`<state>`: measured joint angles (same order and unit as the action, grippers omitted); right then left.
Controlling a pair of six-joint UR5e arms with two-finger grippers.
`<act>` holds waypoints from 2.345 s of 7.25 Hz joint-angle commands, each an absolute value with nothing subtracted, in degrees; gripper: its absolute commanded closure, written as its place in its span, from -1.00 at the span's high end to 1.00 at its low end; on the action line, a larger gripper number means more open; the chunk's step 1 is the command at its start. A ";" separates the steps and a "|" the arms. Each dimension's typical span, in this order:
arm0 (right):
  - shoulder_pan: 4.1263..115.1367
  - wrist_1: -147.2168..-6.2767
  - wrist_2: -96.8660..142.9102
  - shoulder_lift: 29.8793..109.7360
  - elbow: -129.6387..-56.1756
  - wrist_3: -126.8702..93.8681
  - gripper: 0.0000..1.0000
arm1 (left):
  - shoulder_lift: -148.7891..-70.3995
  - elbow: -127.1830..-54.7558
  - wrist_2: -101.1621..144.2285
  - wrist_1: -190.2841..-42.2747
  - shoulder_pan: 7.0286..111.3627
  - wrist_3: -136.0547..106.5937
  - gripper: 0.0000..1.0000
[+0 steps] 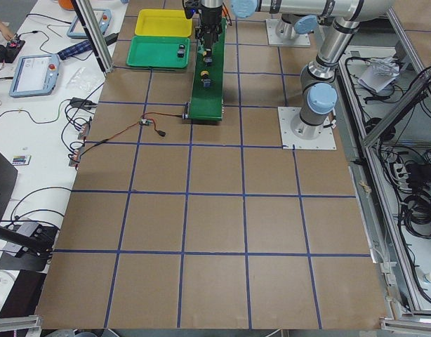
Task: Sort buttons by color to trays
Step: 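Place the green button in the green tray and open the right gripper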
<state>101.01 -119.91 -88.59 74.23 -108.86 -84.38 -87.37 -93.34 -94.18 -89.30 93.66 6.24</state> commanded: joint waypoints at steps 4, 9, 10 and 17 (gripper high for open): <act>100.11 -119.45 -88.68 74.62 -105.49 -80.42 -1.00 | -86.57 -93.25 -94.39 -89.38 93.69 6.24 1.00; 101.41 -120.50 -88.24 61.82 -85.30 -80.68 -1.00 | -86.66 -93.08 -94.57 -89.38 93.69 6.33 1.00; 102.21 -121.72 -88.33 59.09 -82.99 -80.60 -1.00 | -86.57 -92.99 -94.66 -89.38 93.69 6.42 1.00; 103.45 -120.03 -89.56 60.70 -85.06 -80.42 1.00 | -87.10 -92.37 -94.66 -90.61 93.52 6.59 1.00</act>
<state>103.75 -124.85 -89.47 57.01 -83.80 -80.34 -87.08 -92.44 -94.66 -90.15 93.55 6.59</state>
